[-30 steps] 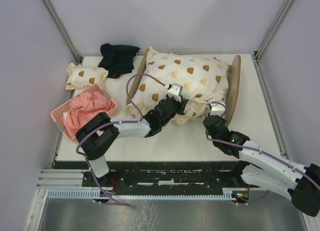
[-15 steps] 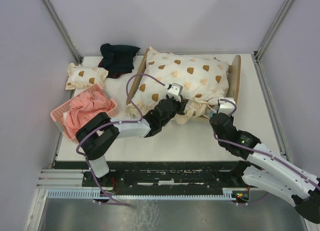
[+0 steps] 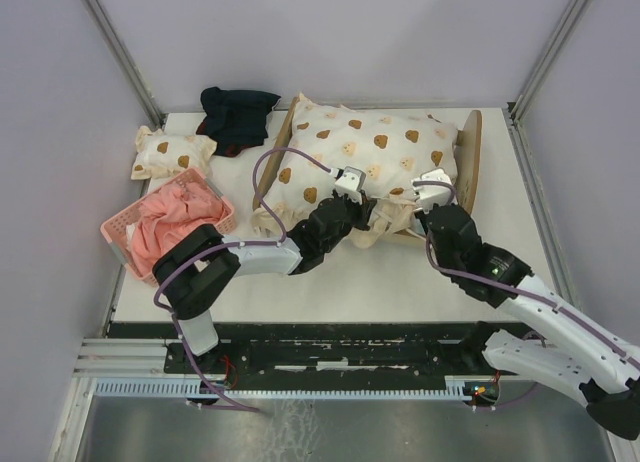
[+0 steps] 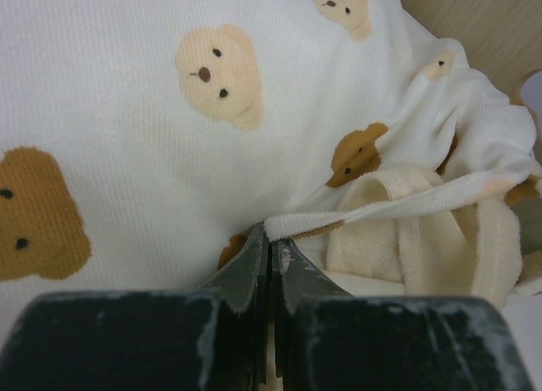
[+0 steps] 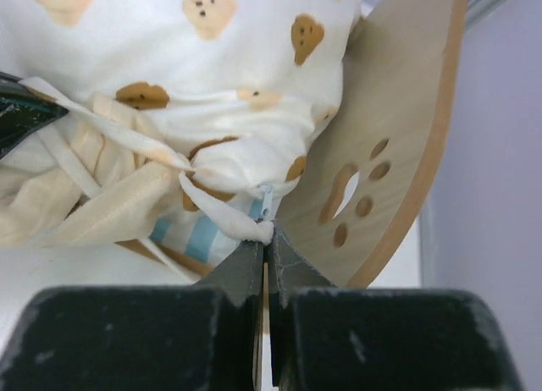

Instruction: Set up the pet bed

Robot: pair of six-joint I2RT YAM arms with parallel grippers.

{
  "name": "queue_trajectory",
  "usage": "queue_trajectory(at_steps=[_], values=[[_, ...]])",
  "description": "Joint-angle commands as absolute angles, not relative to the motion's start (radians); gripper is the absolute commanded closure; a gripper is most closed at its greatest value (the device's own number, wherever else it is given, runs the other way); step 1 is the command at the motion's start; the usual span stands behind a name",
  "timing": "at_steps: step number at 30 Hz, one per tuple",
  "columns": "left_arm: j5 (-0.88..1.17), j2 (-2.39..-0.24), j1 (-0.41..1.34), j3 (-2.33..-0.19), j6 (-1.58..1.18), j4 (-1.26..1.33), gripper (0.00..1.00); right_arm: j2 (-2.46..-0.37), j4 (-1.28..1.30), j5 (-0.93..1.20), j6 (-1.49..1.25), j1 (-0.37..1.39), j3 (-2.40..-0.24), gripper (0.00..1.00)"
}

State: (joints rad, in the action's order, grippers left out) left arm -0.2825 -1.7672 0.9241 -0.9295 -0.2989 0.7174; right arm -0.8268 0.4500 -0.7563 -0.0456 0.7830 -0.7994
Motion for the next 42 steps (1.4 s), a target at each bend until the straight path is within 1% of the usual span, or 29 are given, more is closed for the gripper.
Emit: queue_trajectory(at_steps=[1,6,13,18,24,29,34,39,42], values=[[-0.295,-1.777,0.912,-0.928,-0.339,0.744,0.97,-0.884,0.391,-0.786,0.27,0.781,-0.92,0.98],[-0.292,-1.78,0.911,-0.925,-0.342,0.744,0.97,-0.945,0.335,-0.781,0.563,0.78,-0.943,0.98],[-0.287,-1.781,0.912,-0.925,-0.339,0.745,0.97,-0.976,0.354,-0.779,0.741,0.779,-1.002,0.98],[-0.287,-1.786,0.912,-0.924,-0.337,0.746,0.97,-0.955,0.39,-0.726,0.842,0.779,-1.032,0.98],[-0.287,-1.774,0.913,-0.914,-0.337,0.756,0.97,-0.93,0.496,-0.717,0.853,0.779,-0.996,0.98],[-0.286,-1.763,0.911,-0.91,-0.337,0.759,0.97,-0.91,0.531,-0.725,0.737,0.778,-0.918,0.98],[-0.278,-1.758,0.912,-0.905,-0.347,0.761,0.97,-0.945,0.514,-0.741,0.641,0.761,-0.867,0.91],[-0.265,-1.753,0.912,-0.902,-0.363,0.764,0.97,-0.982,0.463,-0.729,0.591,0.706,-0.834,0.89],[-0.259,-1.748,0.912,-0.899,-0.37,0.765,0.97,-0.988,0.443,-0.712,0.547,0.673,-0.816,0.83]])
